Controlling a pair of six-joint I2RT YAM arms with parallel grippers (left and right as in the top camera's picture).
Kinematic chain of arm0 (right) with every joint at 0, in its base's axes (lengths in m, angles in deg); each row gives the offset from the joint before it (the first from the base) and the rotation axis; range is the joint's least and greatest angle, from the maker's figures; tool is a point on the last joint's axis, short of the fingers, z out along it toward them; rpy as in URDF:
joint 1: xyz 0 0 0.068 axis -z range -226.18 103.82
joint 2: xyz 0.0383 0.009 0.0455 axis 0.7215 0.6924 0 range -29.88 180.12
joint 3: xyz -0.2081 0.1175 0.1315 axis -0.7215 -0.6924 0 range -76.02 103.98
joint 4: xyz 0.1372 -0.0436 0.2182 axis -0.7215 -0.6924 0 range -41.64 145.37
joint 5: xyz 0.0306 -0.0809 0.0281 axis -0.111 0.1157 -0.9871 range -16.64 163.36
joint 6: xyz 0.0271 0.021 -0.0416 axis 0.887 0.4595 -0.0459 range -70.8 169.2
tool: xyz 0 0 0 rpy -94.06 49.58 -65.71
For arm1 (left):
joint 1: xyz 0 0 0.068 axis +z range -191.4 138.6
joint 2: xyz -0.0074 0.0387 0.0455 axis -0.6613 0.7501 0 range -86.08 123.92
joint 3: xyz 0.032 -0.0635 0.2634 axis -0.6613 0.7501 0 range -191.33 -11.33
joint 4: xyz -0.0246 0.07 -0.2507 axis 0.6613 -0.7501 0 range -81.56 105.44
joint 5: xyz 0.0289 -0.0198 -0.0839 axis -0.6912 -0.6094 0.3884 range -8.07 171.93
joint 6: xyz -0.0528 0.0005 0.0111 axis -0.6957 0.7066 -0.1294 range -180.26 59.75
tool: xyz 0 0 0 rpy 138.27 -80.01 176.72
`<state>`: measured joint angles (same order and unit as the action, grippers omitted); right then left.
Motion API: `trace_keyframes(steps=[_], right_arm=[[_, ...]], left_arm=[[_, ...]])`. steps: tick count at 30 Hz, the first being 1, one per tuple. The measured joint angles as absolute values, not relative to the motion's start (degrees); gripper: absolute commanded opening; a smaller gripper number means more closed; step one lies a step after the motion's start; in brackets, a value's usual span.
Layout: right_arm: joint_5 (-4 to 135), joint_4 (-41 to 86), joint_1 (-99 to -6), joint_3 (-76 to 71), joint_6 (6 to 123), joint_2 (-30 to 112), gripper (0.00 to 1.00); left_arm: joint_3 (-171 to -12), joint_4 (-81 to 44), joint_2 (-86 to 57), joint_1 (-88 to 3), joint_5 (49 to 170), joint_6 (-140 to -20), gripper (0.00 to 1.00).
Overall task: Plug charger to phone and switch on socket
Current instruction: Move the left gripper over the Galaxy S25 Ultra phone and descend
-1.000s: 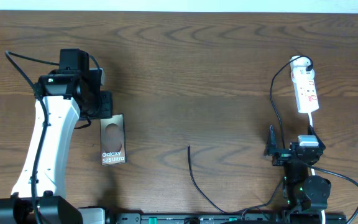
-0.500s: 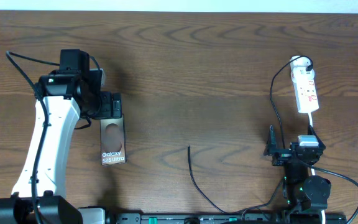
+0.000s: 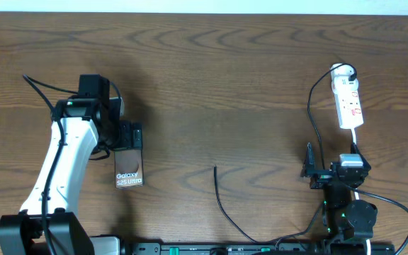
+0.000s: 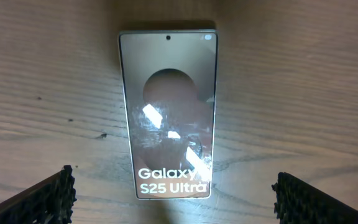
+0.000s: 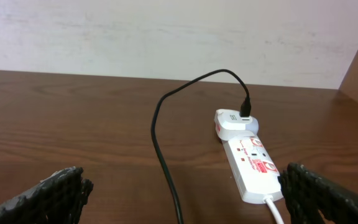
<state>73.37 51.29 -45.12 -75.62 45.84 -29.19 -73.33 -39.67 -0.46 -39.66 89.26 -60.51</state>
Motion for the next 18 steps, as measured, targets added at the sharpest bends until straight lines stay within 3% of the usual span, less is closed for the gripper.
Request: trace_keyframes(steps=[18], right_arm=[[73.37, 51.31, -45.12, -75.62, 45.82, -29.19, 0.99]], left_arm=[[-61.96, -32.05, -0.46, -39.66, 89.26, -61.97, 0.99]])
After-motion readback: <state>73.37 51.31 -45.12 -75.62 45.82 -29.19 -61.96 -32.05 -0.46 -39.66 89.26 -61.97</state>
